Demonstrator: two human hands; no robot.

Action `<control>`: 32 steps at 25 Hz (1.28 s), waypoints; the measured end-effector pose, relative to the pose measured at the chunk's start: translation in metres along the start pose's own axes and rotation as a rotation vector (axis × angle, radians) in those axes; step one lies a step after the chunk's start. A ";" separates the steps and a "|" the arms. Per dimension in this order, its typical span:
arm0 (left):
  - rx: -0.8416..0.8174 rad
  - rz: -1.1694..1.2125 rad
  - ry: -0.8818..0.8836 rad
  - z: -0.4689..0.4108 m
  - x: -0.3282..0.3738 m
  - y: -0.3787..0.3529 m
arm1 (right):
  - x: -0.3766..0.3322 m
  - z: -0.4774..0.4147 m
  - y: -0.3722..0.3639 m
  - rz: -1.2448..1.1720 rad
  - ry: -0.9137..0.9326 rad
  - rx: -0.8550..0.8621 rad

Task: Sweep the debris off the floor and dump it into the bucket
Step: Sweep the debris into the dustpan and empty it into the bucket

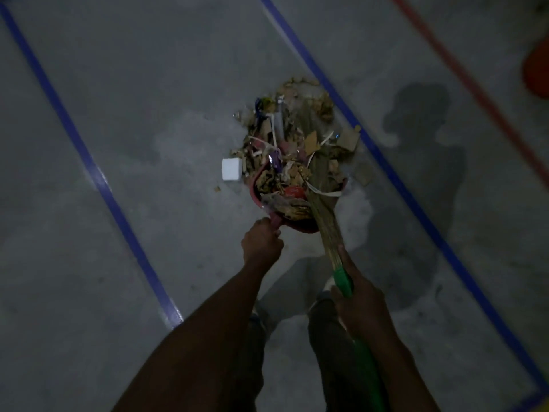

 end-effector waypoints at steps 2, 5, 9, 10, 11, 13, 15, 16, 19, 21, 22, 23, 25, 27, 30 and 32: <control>0.011 0.012 -0.015 0.038 0.019 0.036 | -0.013 0.041 0.027 -0.010 -0.017 0.016; 0.040 0.024 -0.021 0.092 0.037 0.092 | -0.038 0.103 0.057 -0.030 0.017 -0.037; 0.013 0.023 0.007 0.159 0.041 0.150 | -0.058 0.160 0.073 0.030 0.018 -0.087; 0.006 0.023 0.027 0.174 0.037 0.159 | -0.060 0.169 0.072 0.041 0.011 -0.114; 0.004 0.018 0.038 0.183 0.034 0.167 | -0.063 0.174 0.071 0.048 0.009 -0.139; -0.021 -0.005 0.031 0.207 0.023 0.180 | -0.064 0.191 0.066 0.041 -0.010 -0.178; -0.014 -0.019 -0.001 0.222 0.013 0.197 | -0.067 0.206 0.062 0.036 -0.019 -0.206; -0.004 -0.025 -0.030 0.226 0.010 0.204 | -0.069 0.211 0.061 0.034 -0.019 -0.214; 0.006 -0.061 -0.136 0.235 0.007 0.217 | -0.076 0.222 0.068 0.031 0.008 -0.202; -0.009 -0.045 -0.120 0.233 0.013 0.225 | -0.078 0.225 0.079 0.024 0.027 -0.163; -0.016 -0.005 -0.096 0.231 0.018 0.227 | -0.078 0.226 0.085 0.019 0.037 -0.140; -0.014 0.039 -0.088 0.228 0.026 0.229 | -0.078 0.227 0.091 0.007 0.043 -0.117; -0.001 0.113 -0.086 0.226 0.045 0.233 | -0.077 0.224 0.102 -0.023 0.050 -0.085; 0.027 0.178 -0.118 0.228 0.073 0.234 | -0.076 0.221 0.118 -0.054 0.050 -0.059; 0.051 0.299 -0.198 0.231 0.119 0.228 | -0.067 0.214 0.143 -0.138 0.037 -0.044; 0.027 0.382 -0.232 0.229 0.151 0.219 | -0.058 0.207 0.165 -0.194 0.032 -0.033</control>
Point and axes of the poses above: each hand's wrist, its own z-axis away from the middle knuckle, its own y-axis out of the back of the hand, x = y × z, the point moved 4 cm from there along -z, towards the middle knuckle, and after that the axes turned 1 degree about z, right-handed, at the moved point
